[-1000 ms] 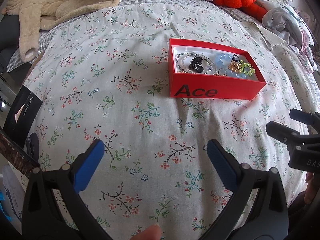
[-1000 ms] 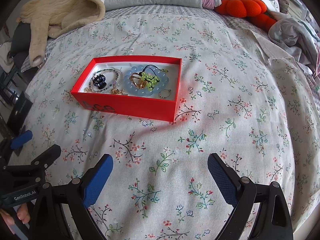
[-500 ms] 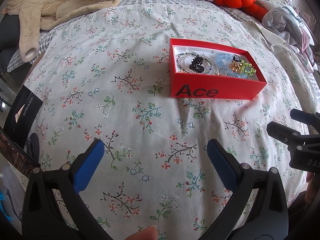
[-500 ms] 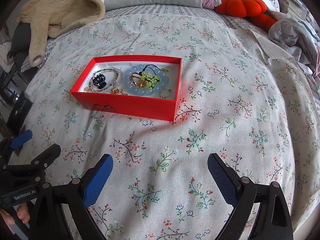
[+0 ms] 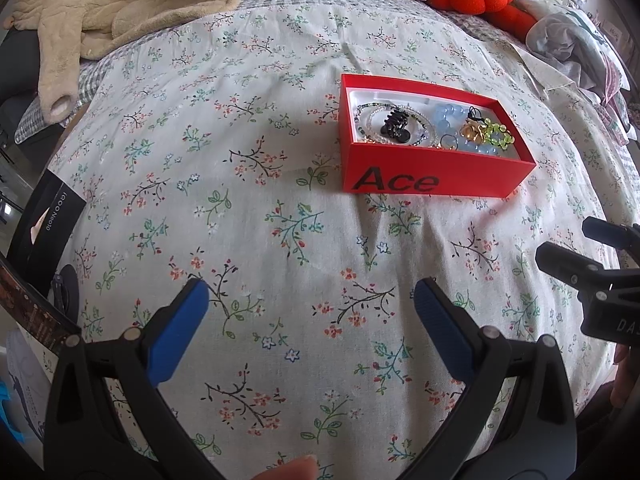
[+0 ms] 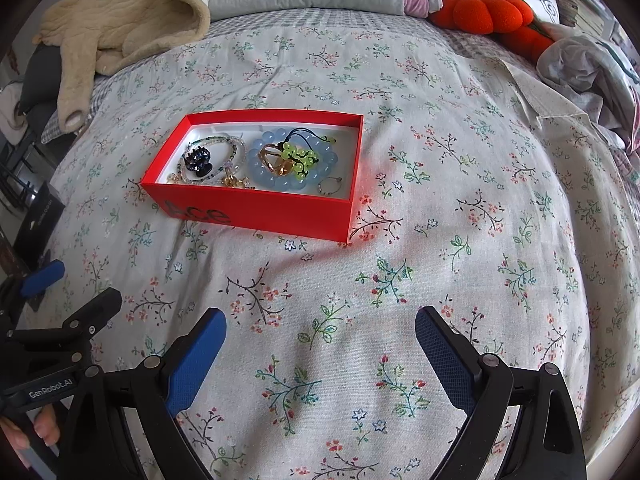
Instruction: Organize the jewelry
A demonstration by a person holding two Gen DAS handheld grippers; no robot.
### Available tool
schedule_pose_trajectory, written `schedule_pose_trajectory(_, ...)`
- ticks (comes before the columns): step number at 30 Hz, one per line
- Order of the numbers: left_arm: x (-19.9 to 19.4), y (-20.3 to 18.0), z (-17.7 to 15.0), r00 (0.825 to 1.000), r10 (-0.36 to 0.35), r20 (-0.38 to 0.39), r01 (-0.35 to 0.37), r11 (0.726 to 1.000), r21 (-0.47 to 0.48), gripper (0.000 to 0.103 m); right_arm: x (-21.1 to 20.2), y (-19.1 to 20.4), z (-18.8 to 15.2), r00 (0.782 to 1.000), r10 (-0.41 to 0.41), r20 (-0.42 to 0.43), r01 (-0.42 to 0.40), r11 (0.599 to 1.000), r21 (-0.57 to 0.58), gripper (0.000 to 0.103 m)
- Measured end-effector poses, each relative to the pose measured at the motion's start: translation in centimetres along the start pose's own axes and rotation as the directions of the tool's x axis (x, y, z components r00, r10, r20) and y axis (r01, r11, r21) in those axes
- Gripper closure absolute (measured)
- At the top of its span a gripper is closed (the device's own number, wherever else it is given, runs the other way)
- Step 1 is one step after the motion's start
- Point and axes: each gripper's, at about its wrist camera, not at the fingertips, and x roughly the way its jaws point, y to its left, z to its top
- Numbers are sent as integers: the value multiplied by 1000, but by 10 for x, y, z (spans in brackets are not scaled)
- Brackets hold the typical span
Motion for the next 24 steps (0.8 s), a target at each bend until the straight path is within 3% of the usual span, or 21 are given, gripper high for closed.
schedule_pose_trajectory(24, 2, 0, -2, 1000, 3, -2, -3, 1000, 4, 1, 1, 0, -2, 1000, -2, -4, 2, 1000, -3, 6)
